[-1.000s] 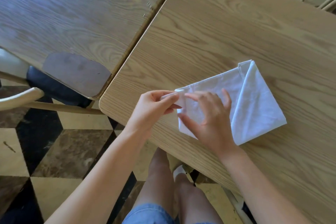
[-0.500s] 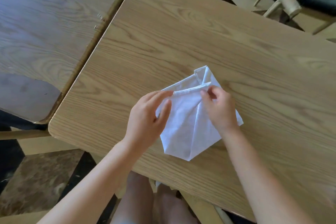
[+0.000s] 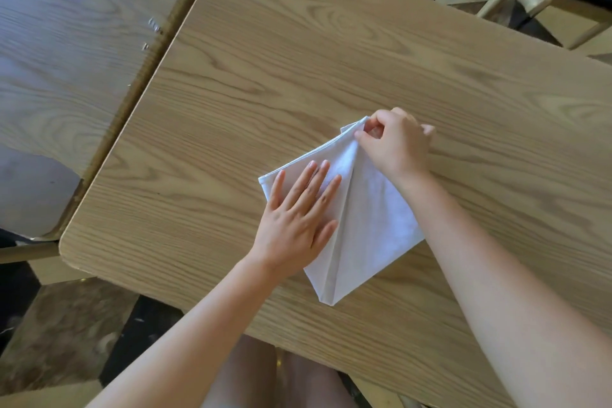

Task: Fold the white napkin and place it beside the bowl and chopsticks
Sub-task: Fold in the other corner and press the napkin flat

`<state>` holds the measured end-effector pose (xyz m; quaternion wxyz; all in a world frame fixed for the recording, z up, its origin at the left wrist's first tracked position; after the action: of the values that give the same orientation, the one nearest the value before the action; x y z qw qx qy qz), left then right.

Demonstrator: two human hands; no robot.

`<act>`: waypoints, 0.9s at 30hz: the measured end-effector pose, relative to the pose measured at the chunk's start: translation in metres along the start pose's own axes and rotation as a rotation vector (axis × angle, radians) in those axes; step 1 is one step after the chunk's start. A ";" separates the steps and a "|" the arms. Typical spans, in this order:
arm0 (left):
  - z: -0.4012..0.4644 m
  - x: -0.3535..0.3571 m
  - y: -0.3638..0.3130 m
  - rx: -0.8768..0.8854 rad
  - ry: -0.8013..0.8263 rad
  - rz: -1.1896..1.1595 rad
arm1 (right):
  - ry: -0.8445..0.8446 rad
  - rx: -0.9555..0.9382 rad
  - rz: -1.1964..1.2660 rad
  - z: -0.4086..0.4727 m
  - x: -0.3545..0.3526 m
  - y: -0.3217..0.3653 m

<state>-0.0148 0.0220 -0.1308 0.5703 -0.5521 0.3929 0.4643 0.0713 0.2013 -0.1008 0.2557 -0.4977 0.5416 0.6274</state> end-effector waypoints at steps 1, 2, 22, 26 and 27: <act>0.001 0.002 0.000 -0.015 0.010 0.011 | -0.009 -0.012 -0.007 0.000 0.002 0.001; 0.001 0.003 0.000 -0.029 0.015 0.023 | -0.038 -0.023 -0.012 0.000 0.003 0.002; -0.014 -0.008 0.037 -0.351 0.038 0.134 | 0.103 -0.436 -0.308 -0.038 0.041 -0.002; 0.000 -0.004 0.015 -0.256 0.063 0.100 | 0.086 -0.437 -0.312 -0.038 0.042 -0.002; 0.001 -0.002 0.007 -0.178 0.083 0.081 | 0.083 -0.443 -0.312 -0.038 0.043 -0.002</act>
<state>-0.0219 0.0221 -0.1303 0.4831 -0.6029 0.3955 0.4967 0.0702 0.1568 -0.1369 0.2117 -0.6442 0.3181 0.6626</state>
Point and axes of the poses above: each hand's wrist, its own z-axis towards the middle knuckle, its own x-axis out of the palm, y = z × x, the point moved 3 cm from there along z, towards the middle knuckle, and after that the axes turned 1 degree about -y, right-handed, at the moved point
